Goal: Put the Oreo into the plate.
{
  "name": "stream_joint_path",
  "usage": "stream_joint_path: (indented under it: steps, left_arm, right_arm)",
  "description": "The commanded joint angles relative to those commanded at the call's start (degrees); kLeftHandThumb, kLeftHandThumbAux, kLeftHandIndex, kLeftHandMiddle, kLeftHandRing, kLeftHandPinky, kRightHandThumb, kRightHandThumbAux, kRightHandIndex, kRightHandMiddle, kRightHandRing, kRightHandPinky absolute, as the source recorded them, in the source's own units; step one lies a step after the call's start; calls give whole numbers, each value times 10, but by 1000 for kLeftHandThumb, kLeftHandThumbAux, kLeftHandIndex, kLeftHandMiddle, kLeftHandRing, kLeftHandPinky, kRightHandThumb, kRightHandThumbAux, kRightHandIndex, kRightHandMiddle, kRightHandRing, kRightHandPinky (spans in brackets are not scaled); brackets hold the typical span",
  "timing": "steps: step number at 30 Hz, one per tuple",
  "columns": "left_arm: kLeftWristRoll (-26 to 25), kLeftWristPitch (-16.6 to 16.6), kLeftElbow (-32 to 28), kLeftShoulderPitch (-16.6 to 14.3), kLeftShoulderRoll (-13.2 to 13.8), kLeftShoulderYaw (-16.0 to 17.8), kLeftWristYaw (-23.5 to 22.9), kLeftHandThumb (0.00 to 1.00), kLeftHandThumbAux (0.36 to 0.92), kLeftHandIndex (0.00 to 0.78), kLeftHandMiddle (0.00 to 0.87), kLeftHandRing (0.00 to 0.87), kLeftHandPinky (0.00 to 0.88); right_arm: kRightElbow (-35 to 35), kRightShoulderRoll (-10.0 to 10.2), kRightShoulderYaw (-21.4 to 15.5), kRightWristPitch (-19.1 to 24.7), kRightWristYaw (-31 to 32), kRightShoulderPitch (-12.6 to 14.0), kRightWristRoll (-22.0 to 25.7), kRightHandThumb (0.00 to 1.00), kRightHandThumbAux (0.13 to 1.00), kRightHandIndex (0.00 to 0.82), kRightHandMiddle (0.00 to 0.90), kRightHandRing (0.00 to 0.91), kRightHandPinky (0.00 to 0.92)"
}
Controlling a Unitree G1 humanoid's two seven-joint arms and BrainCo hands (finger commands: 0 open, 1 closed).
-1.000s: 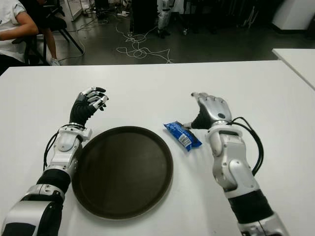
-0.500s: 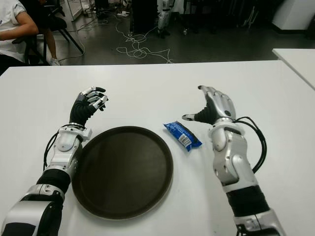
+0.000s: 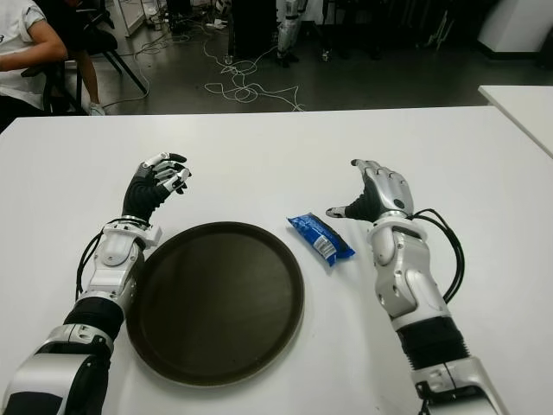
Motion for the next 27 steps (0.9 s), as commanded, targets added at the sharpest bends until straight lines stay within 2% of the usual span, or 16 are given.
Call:
stream_joint_path:
  steps: [12,20,27]
  left_arm:
    - [2,2,-6,2,-1,-2,2,825,682,379,505,552,575]
    - [11,2,-13,5,1,-8,6,823,683,377,508,561,568]
    - [9,8,-17,6,-1,-7,7,824,683,376,507,556,575]
  right_arm:
    - [21,-6,16,-12,-9,-4,1,0,755,145,161,147,88]
    - [25,1,25,-14,-8,-3,7,0,716,140,158,143,80]
    - [39,-3,41,-25,-20,-4,4,0,714,146,157,143,101]
